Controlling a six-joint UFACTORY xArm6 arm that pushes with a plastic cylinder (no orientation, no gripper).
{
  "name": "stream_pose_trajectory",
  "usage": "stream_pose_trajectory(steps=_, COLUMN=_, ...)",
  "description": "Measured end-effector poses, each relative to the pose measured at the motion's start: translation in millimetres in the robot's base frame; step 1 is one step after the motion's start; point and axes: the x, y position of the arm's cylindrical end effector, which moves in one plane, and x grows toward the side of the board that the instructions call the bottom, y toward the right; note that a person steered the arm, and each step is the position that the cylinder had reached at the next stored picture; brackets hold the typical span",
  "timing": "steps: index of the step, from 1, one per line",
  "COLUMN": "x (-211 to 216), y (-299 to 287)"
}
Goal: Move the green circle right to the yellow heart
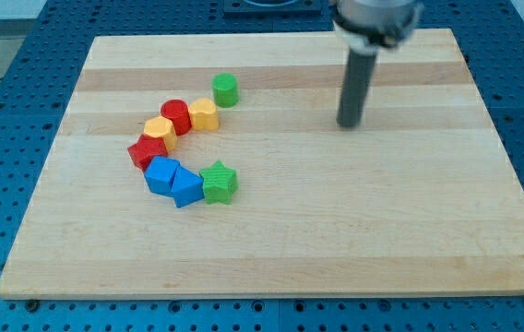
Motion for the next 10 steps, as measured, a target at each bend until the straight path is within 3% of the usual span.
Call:
stream_pose_trajectory(steps=1, x=-62, y=-80)
stream_pose_trajectory(steps=2, x=-61, y=-173)
stream_pose_trajectory(steps=3, x=-46, y=-212)
stream_pose_trajectory(steps=6, x=-32, y=-144)
stream_pose_trajectory(steps=10, x=-18, y=-143)
